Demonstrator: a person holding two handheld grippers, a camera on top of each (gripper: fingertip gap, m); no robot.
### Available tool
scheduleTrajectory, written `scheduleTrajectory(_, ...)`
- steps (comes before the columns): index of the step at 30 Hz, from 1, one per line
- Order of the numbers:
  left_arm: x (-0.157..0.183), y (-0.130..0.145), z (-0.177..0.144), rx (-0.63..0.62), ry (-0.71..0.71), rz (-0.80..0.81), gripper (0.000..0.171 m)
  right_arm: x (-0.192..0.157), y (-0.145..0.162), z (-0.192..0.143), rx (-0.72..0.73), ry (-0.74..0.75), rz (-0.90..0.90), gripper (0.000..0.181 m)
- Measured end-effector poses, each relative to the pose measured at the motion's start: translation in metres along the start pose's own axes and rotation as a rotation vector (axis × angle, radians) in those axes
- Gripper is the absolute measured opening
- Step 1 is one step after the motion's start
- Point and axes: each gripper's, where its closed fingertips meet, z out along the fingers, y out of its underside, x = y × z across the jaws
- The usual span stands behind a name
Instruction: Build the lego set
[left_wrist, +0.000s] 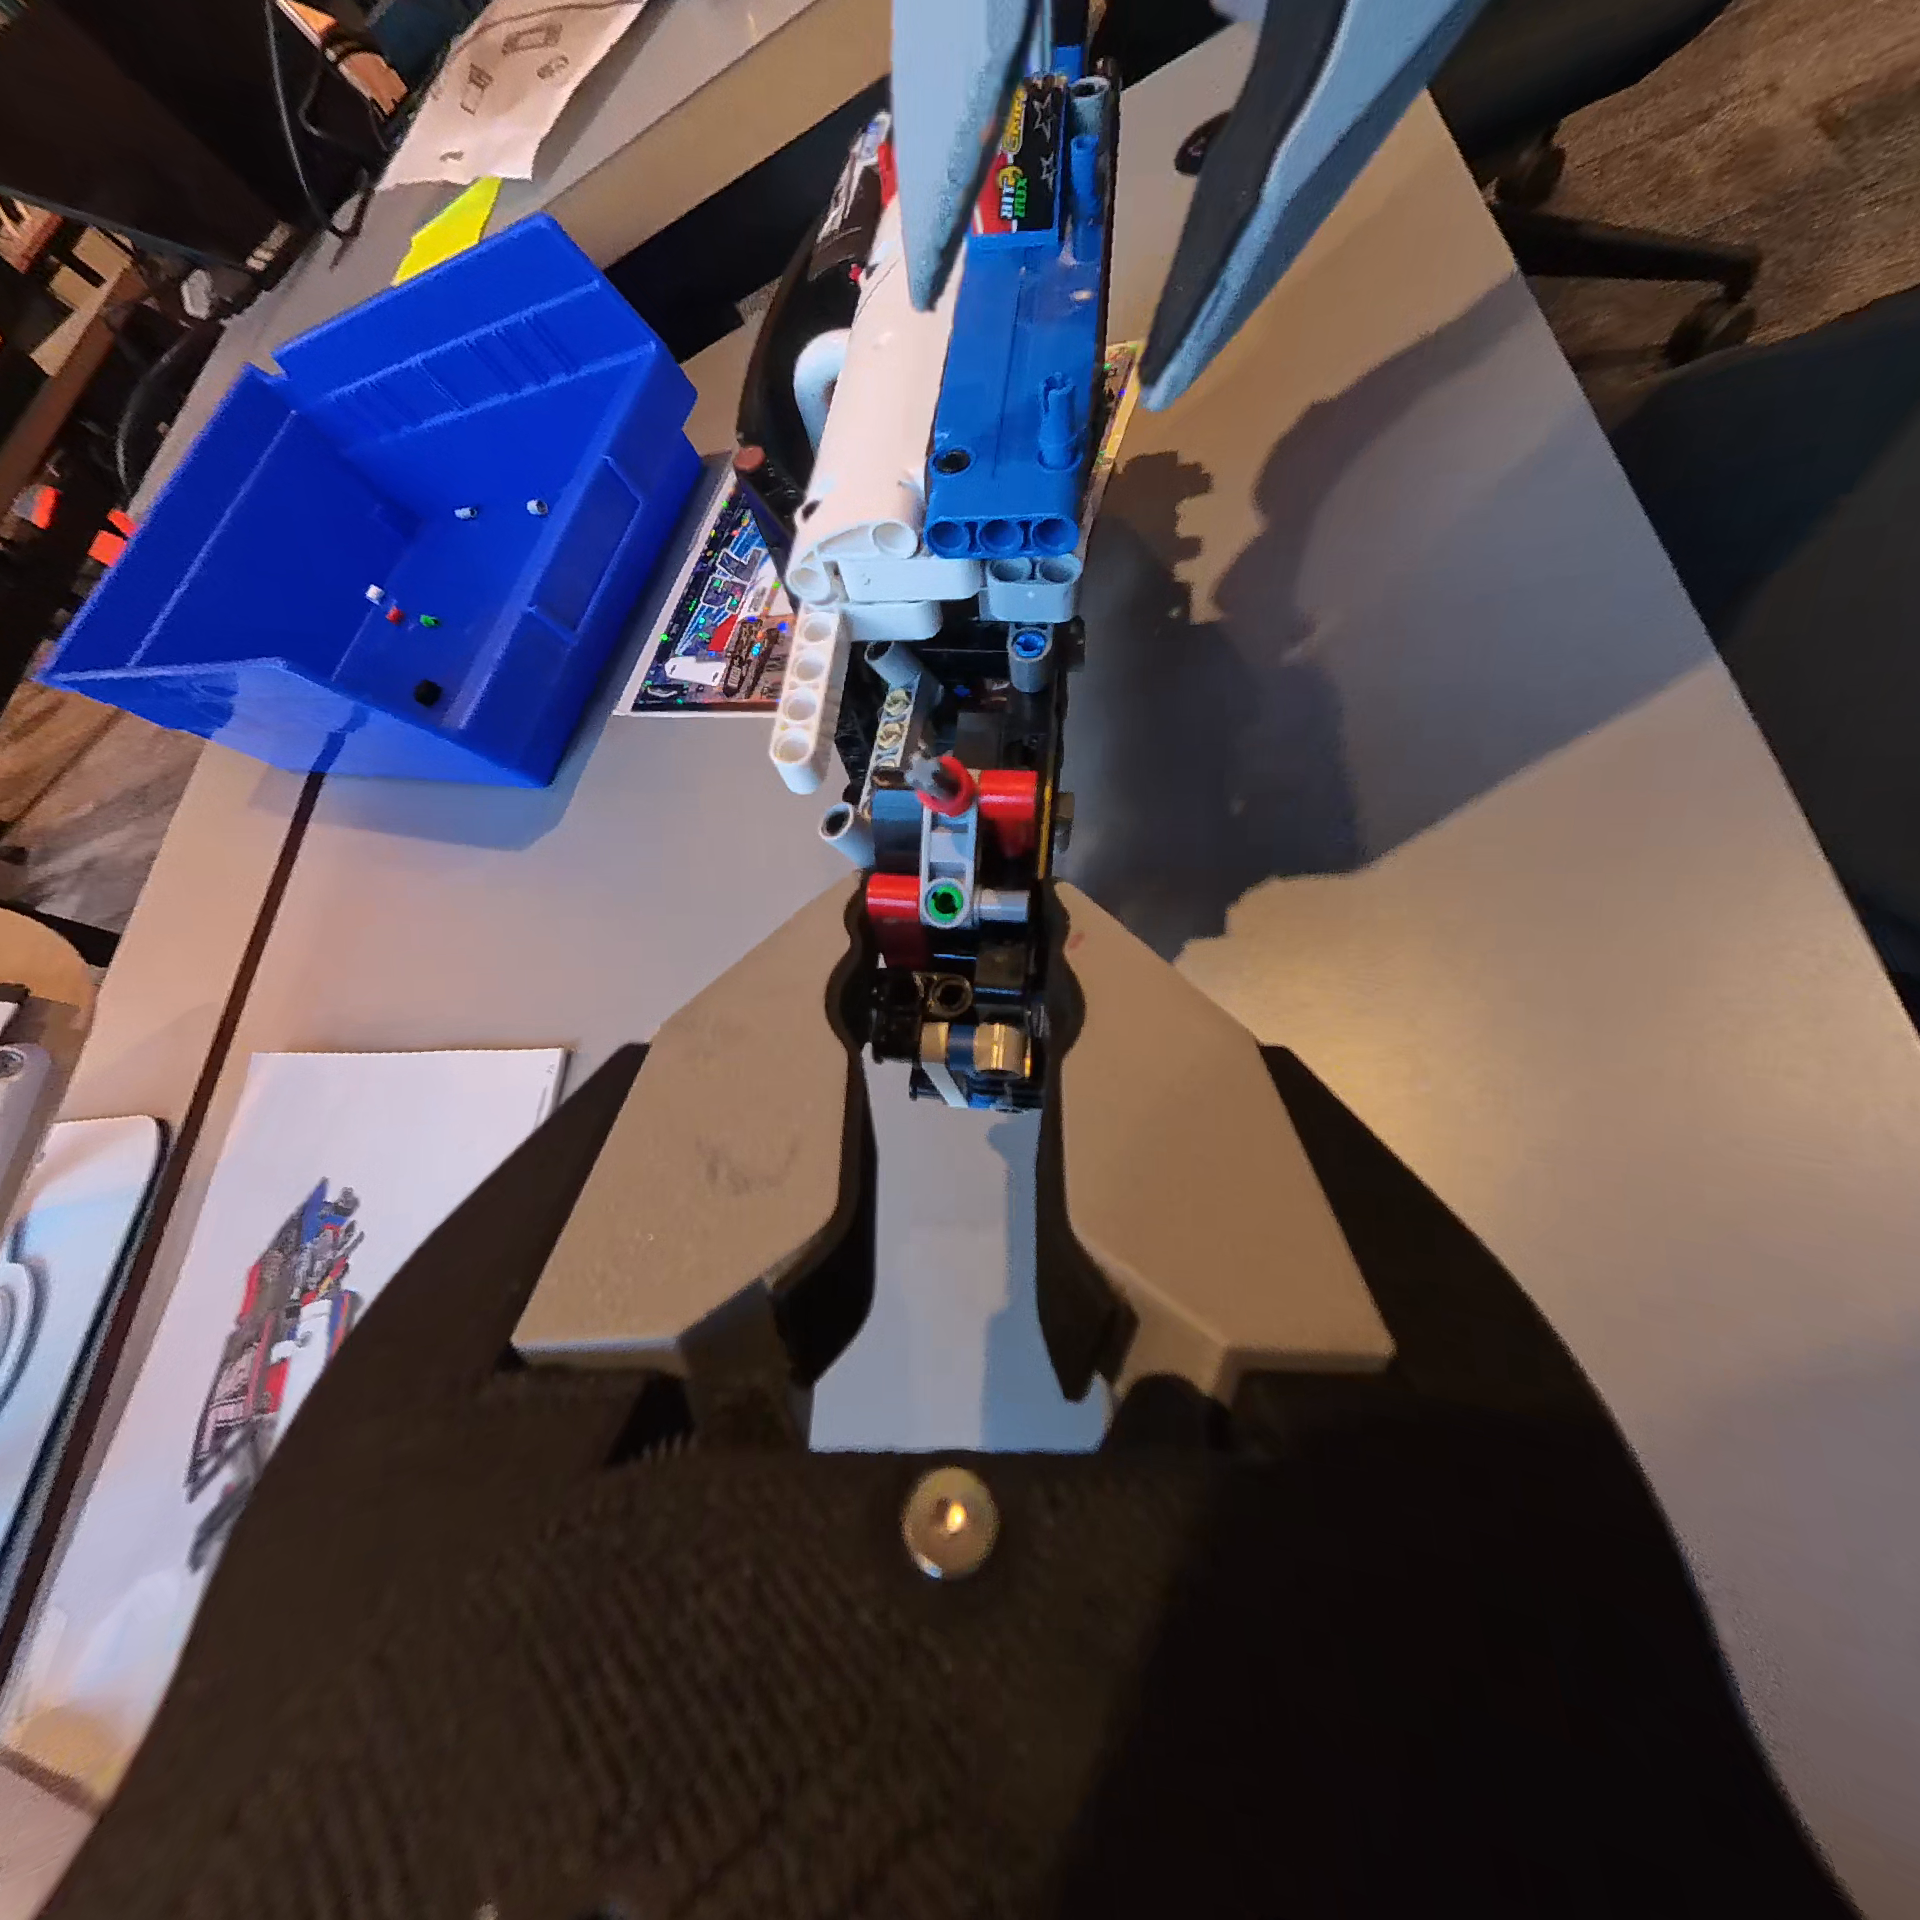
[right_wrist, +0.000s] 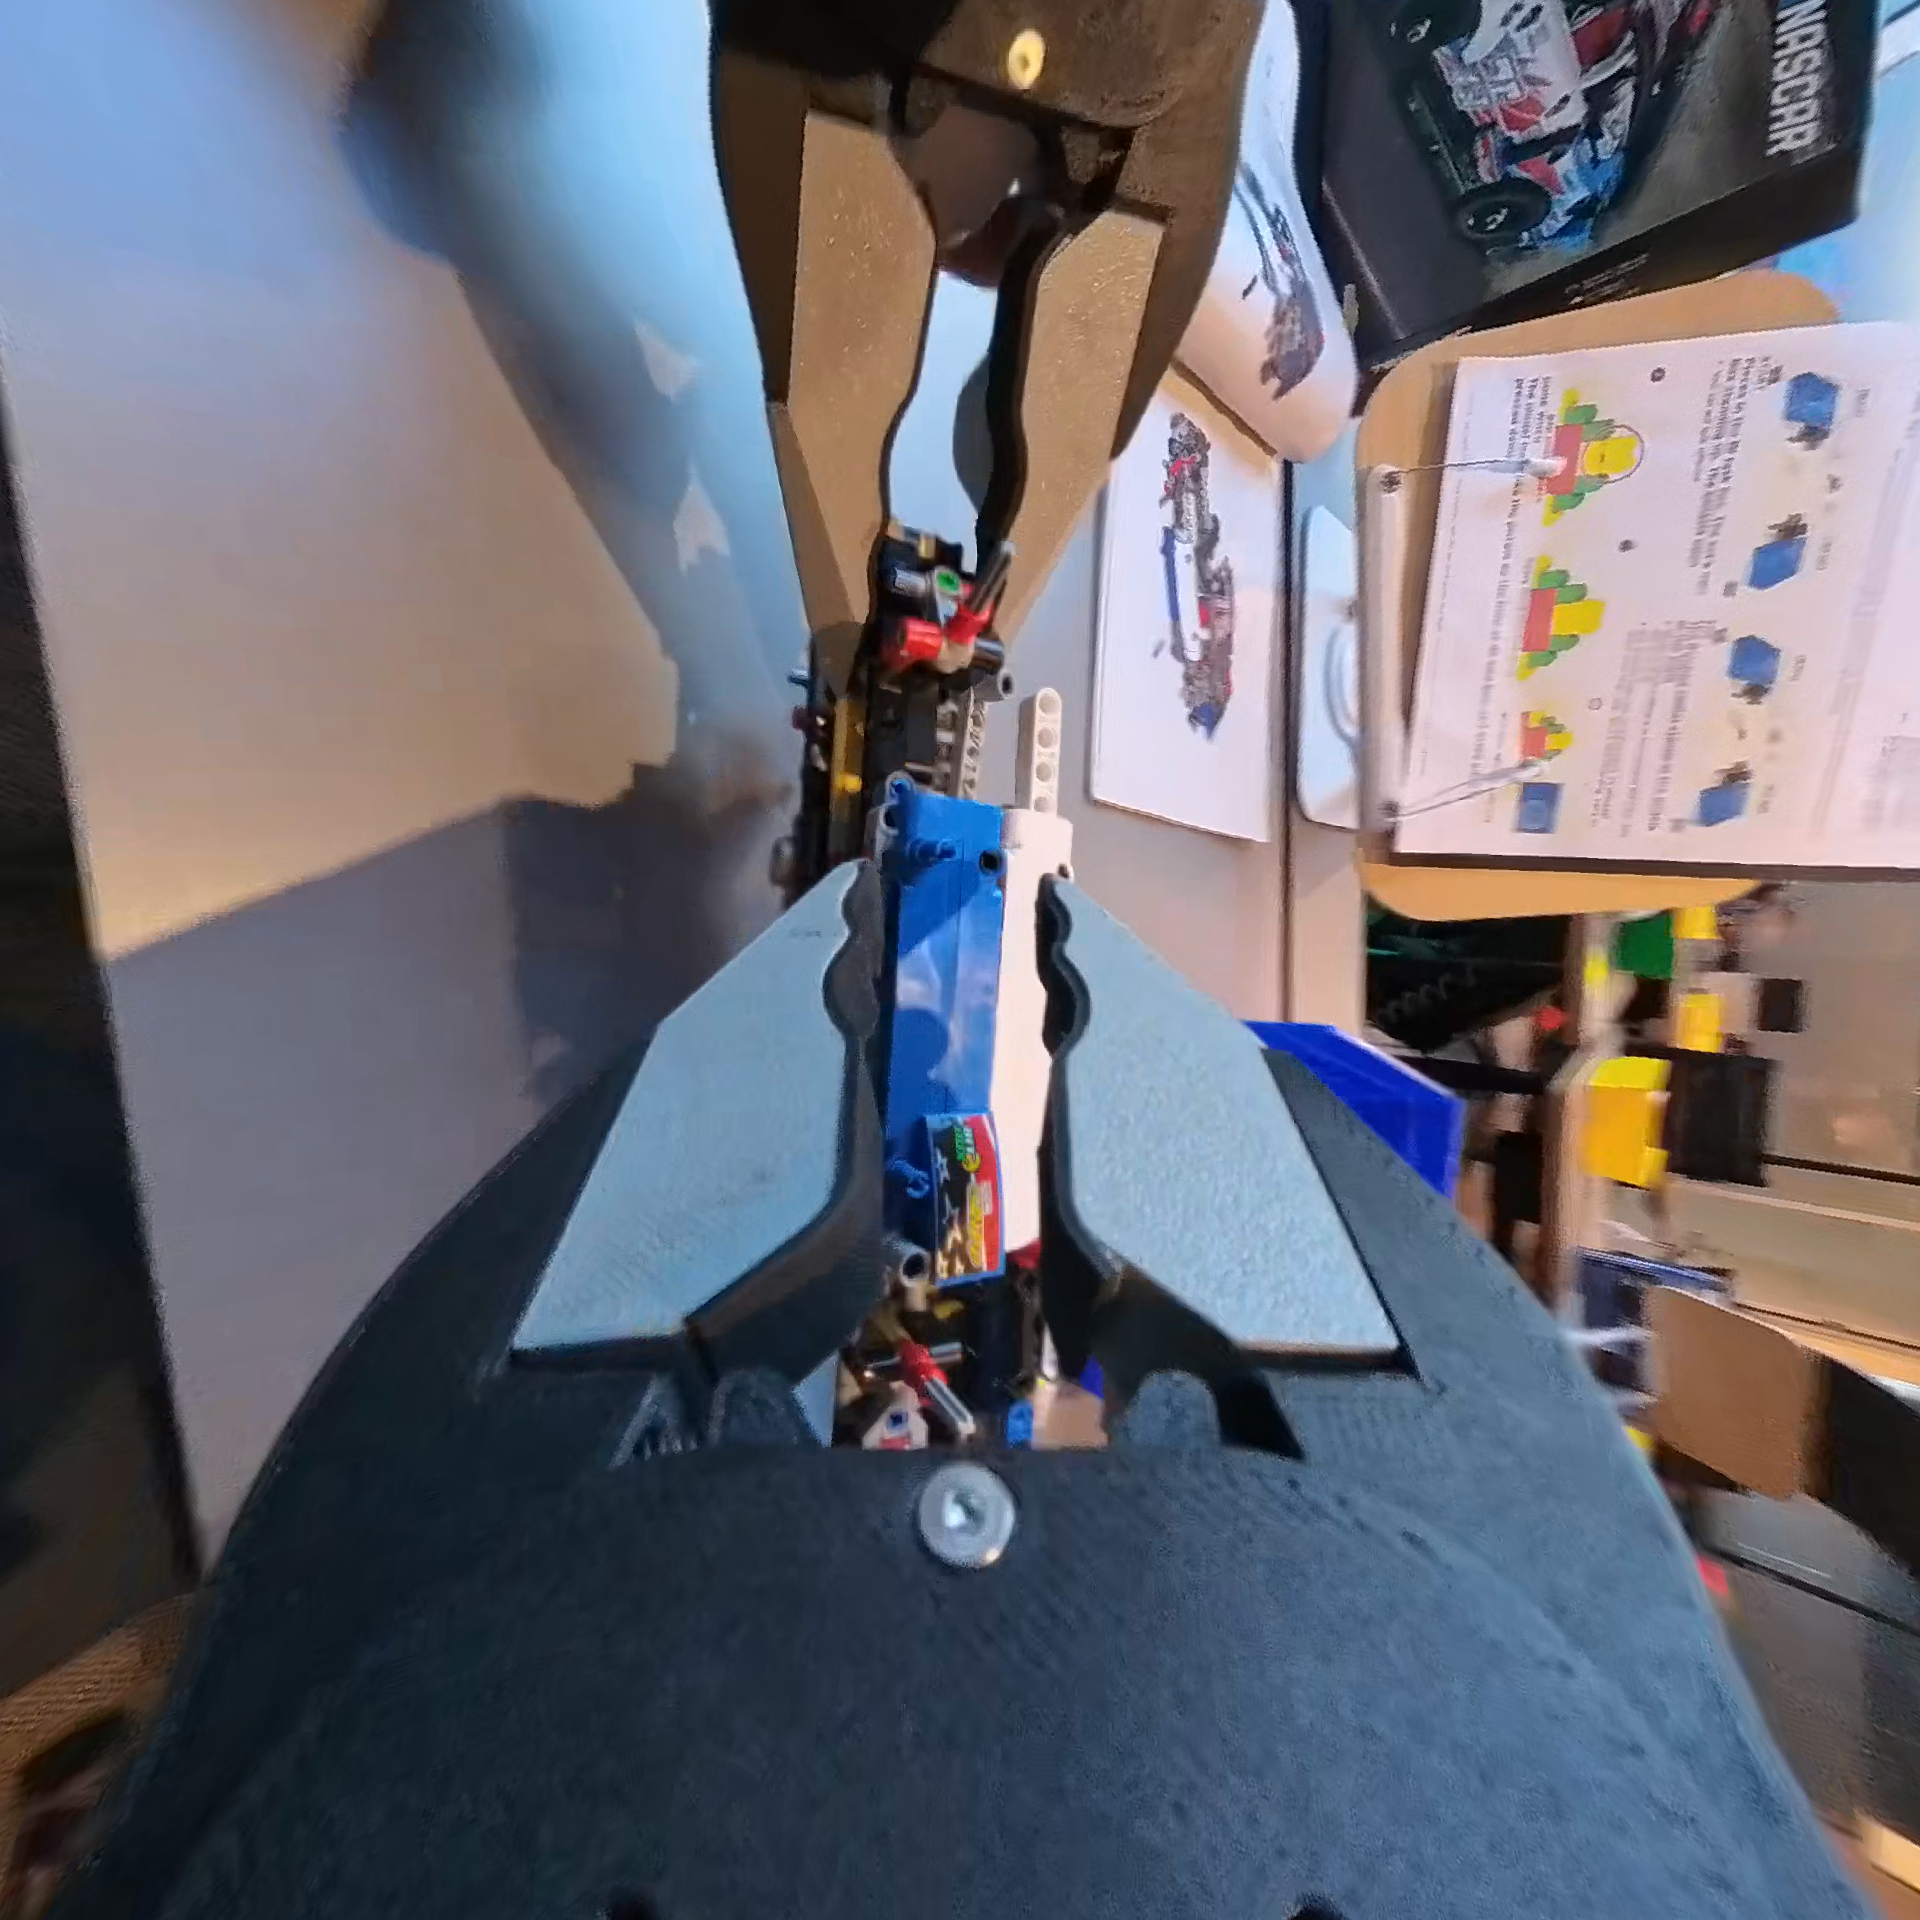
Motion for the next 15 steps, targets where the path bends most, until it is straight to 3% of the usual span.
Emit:
scheduleTrajectory(6, 0.001, -0.001, -0.005, 0.018, 0.097, -0.164, 0.025, 0.004, 0.012, 0.013, -0.116, 0.112, -0.234, 0.031)
scheduleTrajectory(15, 0.003, 0.002, -0.005, 0.008, 0.148, -0.263, 0.025, 0.008, 0.010, 0.025, -0.116, 0.012, -0.324, 0.028)
